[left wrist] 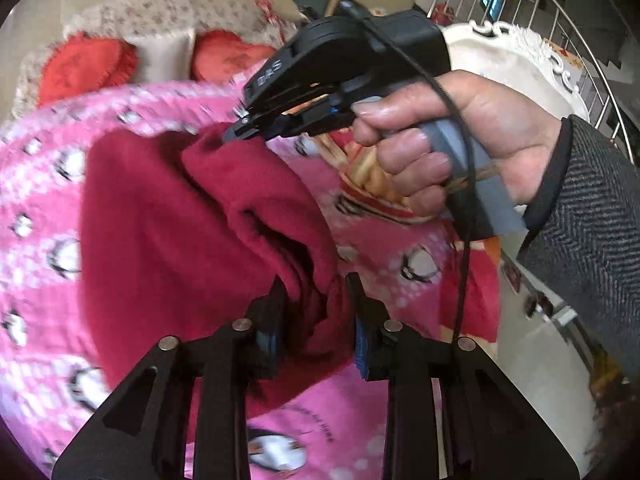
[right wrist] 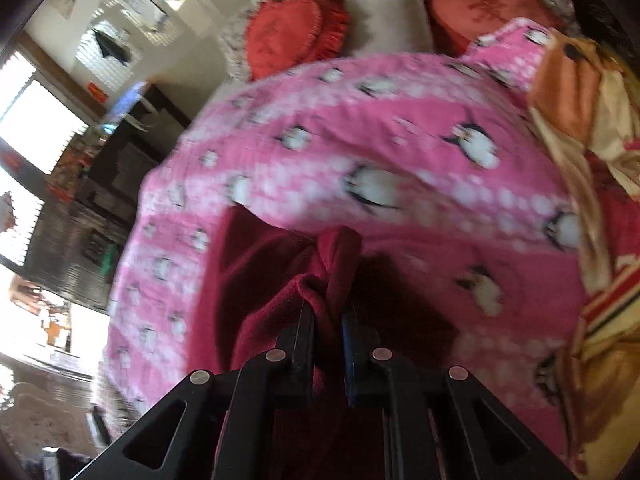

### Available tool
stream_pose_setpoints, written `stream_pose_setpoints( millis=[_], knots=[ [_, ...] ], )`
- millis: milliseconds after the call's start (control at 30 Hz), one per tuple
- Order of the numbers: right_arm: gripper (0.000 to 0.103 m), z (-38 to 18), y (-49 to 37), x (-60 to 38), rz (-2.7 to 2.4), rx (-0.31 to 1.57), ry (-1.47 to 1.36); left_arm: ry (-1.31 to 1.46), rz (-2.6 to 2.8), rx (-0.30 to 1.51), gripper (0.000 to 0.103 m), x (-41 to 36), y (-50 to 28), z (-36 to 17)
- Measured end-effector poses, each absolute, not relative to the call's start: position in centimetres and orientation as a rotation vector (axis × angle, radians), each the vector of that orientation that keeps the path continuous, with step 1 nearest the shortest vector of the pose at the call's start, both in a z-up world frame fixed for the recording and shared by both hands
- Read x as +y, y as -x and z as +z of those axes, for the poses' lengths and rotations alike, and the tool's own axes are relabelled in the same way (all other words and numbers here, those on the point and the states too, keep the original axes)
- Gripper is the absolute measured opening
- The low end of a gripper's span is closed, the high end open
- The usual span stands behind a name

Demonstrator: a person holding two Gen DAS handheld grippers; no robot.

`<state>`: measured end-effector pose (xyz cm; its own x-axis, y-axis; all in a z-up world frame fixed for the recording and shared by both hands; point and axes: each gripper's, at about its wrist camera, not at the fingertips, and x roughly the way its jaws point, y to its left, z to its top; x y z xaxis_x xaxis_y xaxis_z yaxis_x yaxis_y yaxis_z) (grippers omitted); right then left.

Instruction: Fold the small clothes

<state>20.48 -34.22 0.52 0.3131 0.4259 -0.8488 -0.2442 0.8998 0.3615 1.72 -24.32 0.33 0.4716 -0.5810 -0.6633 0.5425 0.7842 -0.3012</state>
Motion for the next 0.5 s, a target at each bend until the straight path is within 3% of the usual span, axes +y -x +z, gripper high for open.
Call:
stream_pose_setpoints(
  millis=[200, 267, 300, 433, 500],
  knots=[
    [0.012, -3.8, -19.6, -36.8, 0.351, 1.158, -0.192, 0.069, -0.815, 0.920, 0.027, -24.7, -0.6, -1.0],
    [0.027, -4.0, -18.7, -38.0, 0.334, 1.111, -0.254, 0.096, -0.820, 0.910, 0.027, -23.3, -0.2, 0.0],
    [0.030, -4.0, -18.3, -38.6, 0.322, 1.091, -0.281, 0.104, -0.794, 0.882, 0.027, -22.2, -0.1, 1.0],
    [0.030, -1.6, -15.7, -40.7, 0.290, 0.982, -0.359, 0.104, -0.632, 0.770, 0.030, -17.6, -1.2, 3.3],
    [0.030, 2.0, -13.8, -39.7, 0.333, 0.883, -0.304, 0.147, -0.586, 0.834, 0.030, -16.1, -3.2, 2.0]
  ],
)
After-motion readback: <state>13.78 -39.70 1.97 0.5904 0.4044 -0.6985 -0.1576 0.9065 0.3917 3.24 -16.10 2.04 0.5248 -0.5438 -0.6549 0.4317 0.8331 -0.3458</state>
